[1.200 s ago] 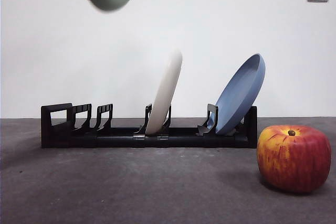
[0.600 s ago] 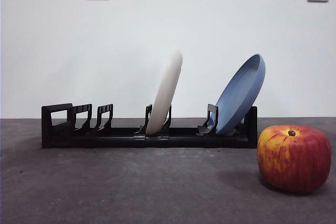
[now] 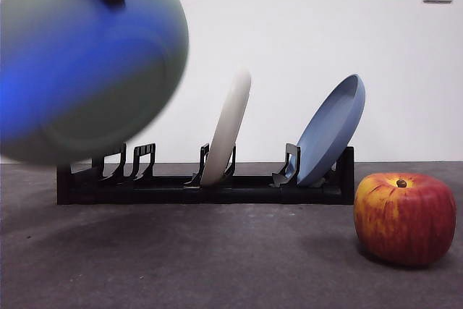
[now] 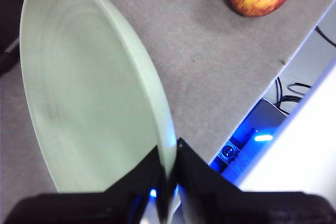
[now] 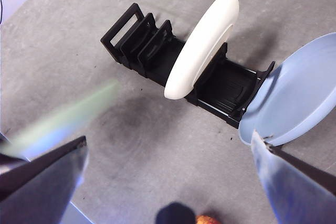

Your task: Take the green plate from the plate rack,put the plate on the table,take the apple from the table,put the apple in the plate

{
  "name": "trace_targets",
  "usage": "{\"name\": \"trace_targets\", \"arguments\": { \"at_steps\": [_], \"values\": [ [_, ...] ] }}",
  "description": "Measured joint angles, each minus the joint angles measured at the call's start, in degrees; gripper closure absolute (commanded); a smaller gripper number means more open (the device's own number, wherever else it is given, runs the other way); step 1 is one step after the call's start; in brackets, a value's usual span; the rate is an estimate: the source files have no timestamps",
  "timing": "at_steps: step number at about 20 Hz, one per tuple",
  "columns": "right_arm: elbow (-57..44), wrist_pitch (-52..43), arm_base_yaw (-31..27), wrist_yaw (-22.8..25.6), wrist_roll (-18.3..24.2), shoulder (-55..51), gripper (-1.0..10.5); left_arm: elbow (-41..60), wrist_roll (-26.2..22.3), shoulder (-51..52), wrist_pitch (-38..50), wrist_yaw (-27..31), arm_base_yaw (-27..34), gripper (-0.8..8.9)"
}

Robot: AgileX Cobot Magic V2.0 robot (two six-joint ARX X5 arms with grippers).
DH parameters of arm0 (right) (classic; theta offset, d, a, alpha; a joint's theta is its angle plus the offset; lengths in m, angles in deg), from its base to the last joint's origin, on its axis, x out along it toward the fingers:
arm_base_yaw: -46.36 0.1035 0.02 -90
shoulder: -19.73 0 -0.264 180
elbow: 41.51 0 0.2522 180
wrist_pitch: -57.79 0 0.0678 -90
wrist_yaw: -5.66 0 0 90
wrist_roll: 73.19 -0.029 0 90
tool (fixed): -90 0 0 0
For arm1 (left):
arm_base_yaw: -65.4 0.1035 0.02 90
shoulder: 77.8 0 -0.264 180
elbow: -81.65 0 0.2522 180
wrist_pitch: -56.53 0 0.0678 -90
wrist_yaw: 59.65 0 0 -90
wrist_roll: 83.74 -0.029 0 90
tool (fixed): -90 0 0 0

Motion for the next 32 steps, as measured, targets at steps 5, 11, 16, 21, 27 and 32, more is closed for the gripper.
{"name": "trace_targets", "arguments": {
  "at_steps": [5,11,16,21,27,32],
  "values": [
    [0.0,0.0,0.0,0.0,-0.1,0.0,3.5,13.9,4.0,-1.6,15.9,3.4,-2.4,8.23],
    [0.0,0.0,0.0,0.0,-0.9,0.0,3.5,18.8,3.1,-10.3,26.0,11.0,-2.9,8.23],
    [0.0,0.0,0.0,0.0,-1.0,0.0,3.5,18.6,1.2,-17.3,30.1,5.3,-3.5,8.23],
    [0.0,0.0,0.0,0.0,-1.0,0.0,3.5,18.7,1.1,-18.8,29.9,4.0,-4.3,8.23],
    [0.0,0.0,0.0,0.0,-1.0,0.0,3.5,18.7,1.1,-18.8,29.3,3.1,-4.9,8.22],
    [0.0,0.0,0.0,0.0,-1.0,0.0,3.5,18.7,1.5,-18.9,29.1,2.0,-4.9,6.32]
  ]
}}
